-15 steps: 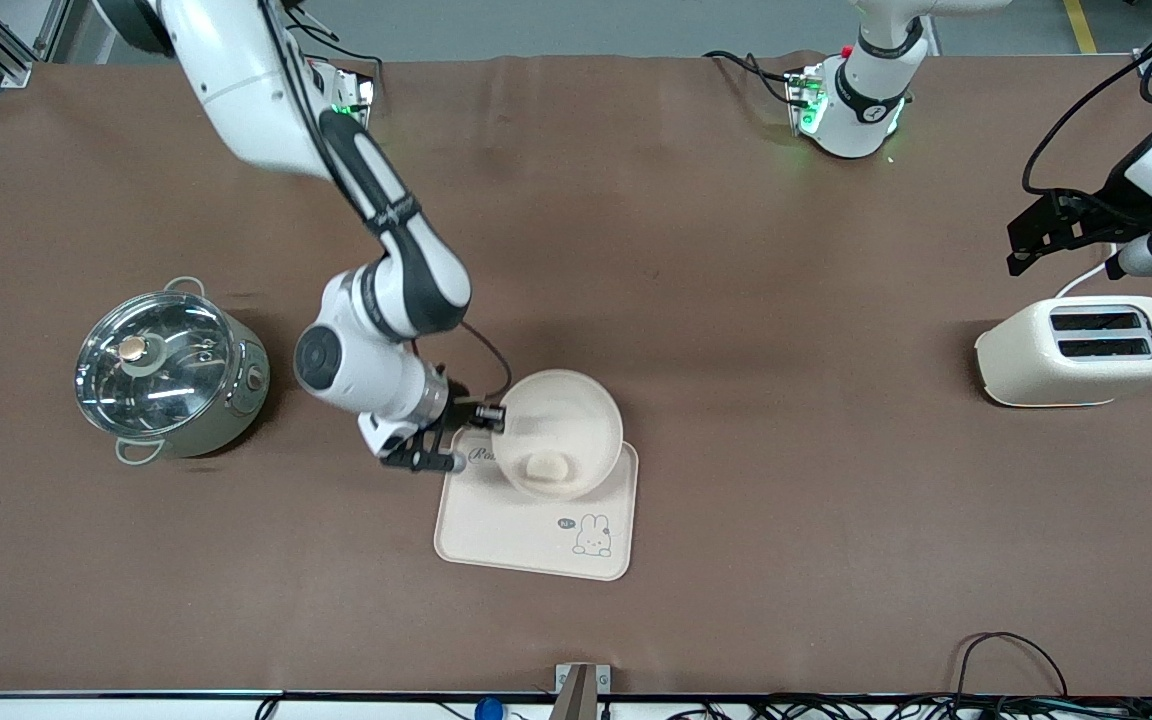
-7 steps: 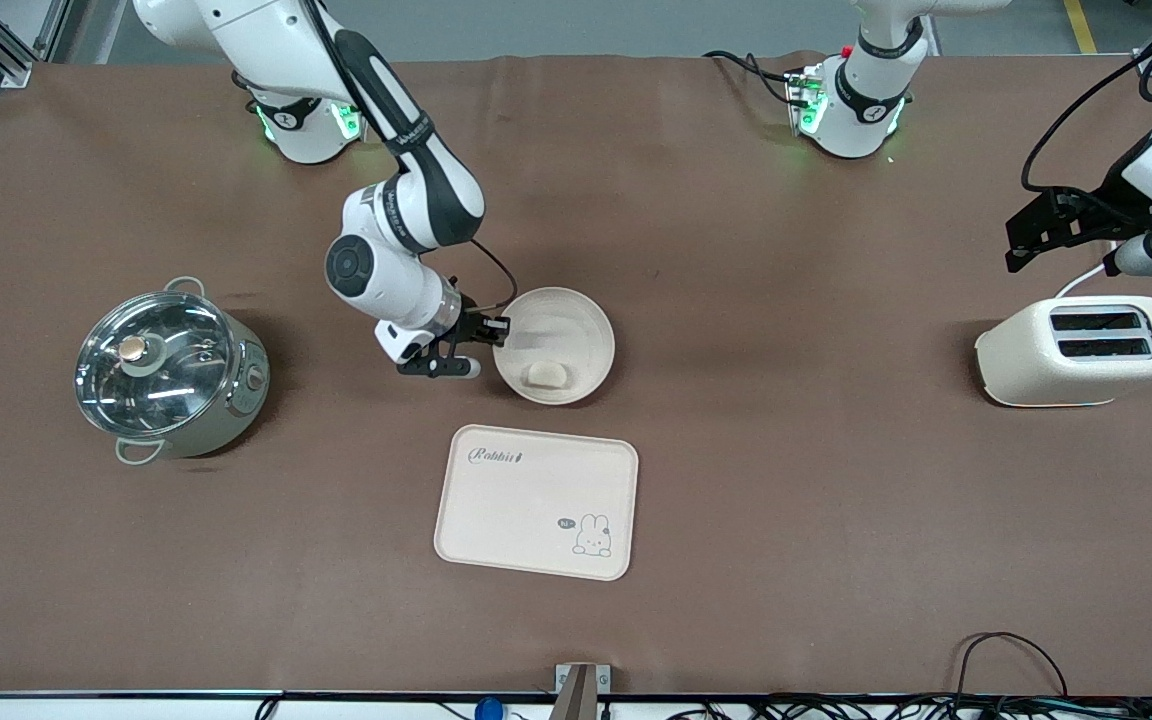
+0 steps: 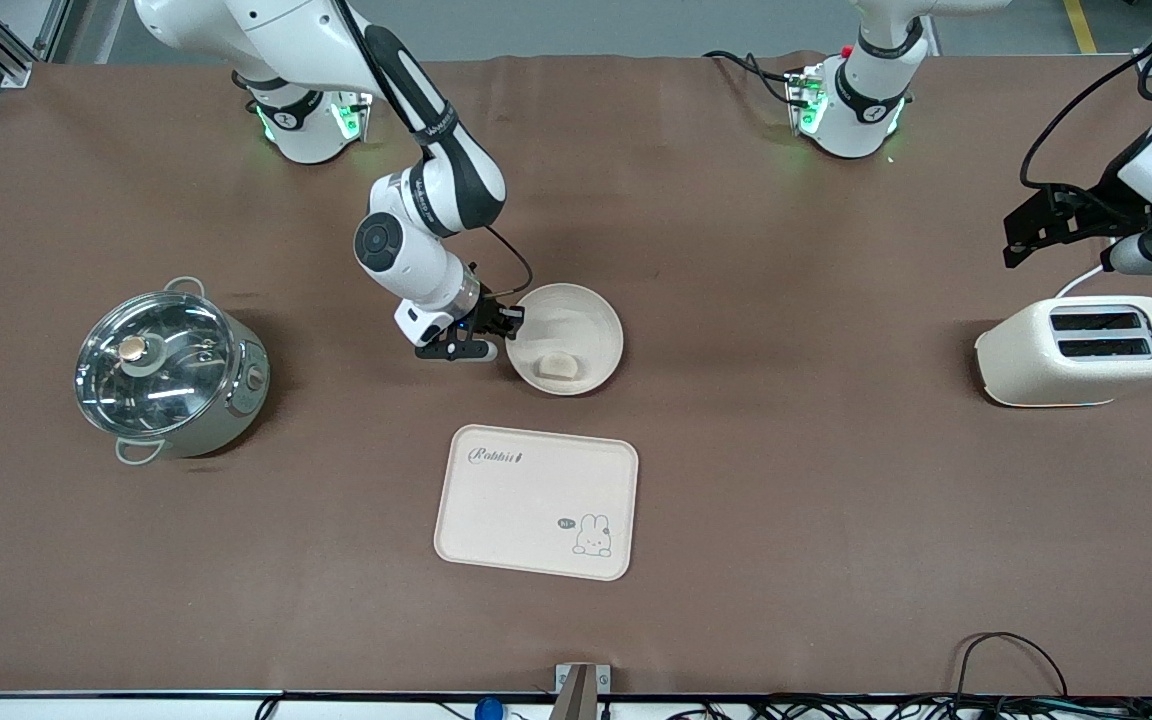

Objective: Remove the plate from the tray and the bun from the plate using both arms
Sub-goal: 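Lift the plate off the tray and set it down beyond the tray, then open the right gripper and withdraw while the left gripper reaches the plate, then lower the left gripper into the plate and grasp the white bun, then lift the bun and carry it toward the toaster with the left gripper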

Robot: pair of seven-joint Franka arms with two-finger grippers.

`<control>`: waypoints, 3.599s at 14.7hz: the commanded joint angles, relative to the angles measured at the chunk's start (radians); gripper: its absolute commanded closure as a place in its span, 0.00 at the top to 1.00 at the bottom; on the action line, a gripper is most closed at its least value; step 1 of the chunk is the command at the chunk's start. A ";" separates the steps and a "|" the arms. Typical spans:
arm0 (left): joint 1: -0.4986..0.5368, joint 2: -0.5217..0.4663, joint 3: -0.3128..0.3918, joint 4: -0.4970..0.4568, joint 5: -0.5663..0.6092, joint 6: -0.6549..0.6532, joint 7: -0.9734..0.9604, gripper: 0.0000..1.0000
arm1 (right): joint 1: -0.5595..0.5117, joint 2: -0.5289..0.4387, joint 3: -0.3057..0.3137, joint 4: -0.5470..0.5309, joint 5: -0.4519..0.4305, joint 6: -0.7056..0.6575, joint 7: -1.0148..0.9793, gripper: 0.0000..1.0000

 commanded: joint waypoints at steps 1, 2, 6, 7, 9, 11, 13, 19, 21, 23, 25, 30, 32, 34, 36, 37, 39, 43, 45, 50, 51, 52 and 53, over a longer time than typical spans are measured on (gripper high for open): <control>0.000 0.002 -0.001 0.015 0.006 -0.023 0.010 1.00 | 0.008 0.011 -0.002 -0.012 0.028 0.045 -0.015 0.54; -0.004 0.001 -0.004 0.013 0.027 -0.036 0.012 1.00 | 0.006 0.009 -0.002 -0.012 0.028 0.043 -0.013 0.75; -0.008 0.001 -0.027 0.016 0.012 -0.056 -0.005 1.00 | -0.030 -0.007 -0.007 -0.001 0.028 0.036 -0.006 1.00; -0.014 0.002 -0.053 0.016 0.006 -0.051 -0.032 1.00 | -0.049 -0.007 -0.008 0.002 0.028 0.036 -0.009 1.00; -0.022 0.027 -0.102 0.013 -0.040 0.002 -0.147 1.00 | -0.077 -0.046 -0.011 0.001 0.028 -0.015 -0.009 1.00; -0.040 0.090 -0.183 0.013 -0.061 0.076 -0.271 1.00 | -0.142 -0.104 -0.022 -0.005 0.025 -0.114 -0.021 1.00; -0.091 0.171 -0.247 0.013 -0.051 0.159 -0.431 1.00 | -0.222 -0.187 -0.031 -0.007 0.011 -0.232 -0.030 1.00; -0.362 0.453 -0.252 0.013 0.115 0.511 -0.874 1.00 | -0.526 -0.311 -0.041 0.077 -0.185 -0.602 -0.134 1.00; -0.428 0.568 -0.252 0.018 0.179 0.642 -1.034 1.00 | -0.596 -0.363 -0.042 0.138 -0.311 -0.740 -0.134 1.00; -0.464 0.671 -0.251 0.020 0.237 0.758 -1.121 1.00 | -0.632 -0.432 -0.041 0.177 -0.452 -0.841 -0.133 1.00; -0.500 0.735 -0.248 0.018 0.262 0.857 -1.203 1.00 | -0.632 -0.512 -0.034 0.183 -0.571 -0.889 -0.133 1.00; -0.536 0.795 -0.243 0.010 0.304 0.920 -1.309 1.00 | -0.736 -0.577 -0.016 0.357 -0.709 -1.070 -0.176 1.00; -0.542 0.811 -0.243 -0.005 0.353 0.923 -1.332 0.95 | -0.759 -0.577 -0.011 0.412 -0.728 -1.098 -0.199 1.00; -0.540 0.814 -0.243 -0.016 0.391 0.922 -1.333 0.72 | -0.755 -0.578 -0.001 0.416 -0.755 -1.098 -0.208 1.00; -0.542 0.814 -0.243 -0.017 0.391 0.923 -1.335 0.50 | -0.756 -0.577 0.004 0.416 -0.761 -1.100 -0.210 1.00; -0.543 0.814 -0.243 -0.017 0.391 0.923 -1.339 0.40 | -0.756 -0.577 0.007 0.416 -0.761 -1.100 -0.210 1.00; -0.544 0.814 -0.243 -0.017 0.394 0.923 -1.373 0.18 | -0.768 -0.572 0.028 0.416 -0.761 -1.101 -0.208 1.00; -0.542 0.803 -0.245 -0.013 0.393 0.912 -1.390 0.00 | -0.793 -0.541 0.041 0.427 -0.759 -1.086 -0.205 1.00; -0.521 0.762 -0.249 -0.010 0.394 0.830 -1.370 0.00 | -0.788 -0.531 0.042 0.445 -0.759 -1.089 -0.205 1.00; -0.285 0.579 -0.281 -0.014 0.246 0.555 -0.787 0.00 | -0.776 -0.537 0.039 0.442 -0.759 -1.089 -0.200 1.00; -0.228 0.570 -0.281 -0.017 0.238 0.523 -0.664 0.00 | -0.776 -0.537 0.041 0.442 -0.758 -1.090 -0.200 1.00; -0.185 0.569 -0.281 -0.020 0.238 0.489 -0.552 0.00 | -0.776 -0.537 0.039 0.442 -0.758 -1.089 -0.200 1.00; -0.150 0.569 -0.281 -0.040 0.238 0.475 -0.457 0.01 | -0.778 -0.537 0.039 0.442 -0.758 -1.089 -0.200 1.00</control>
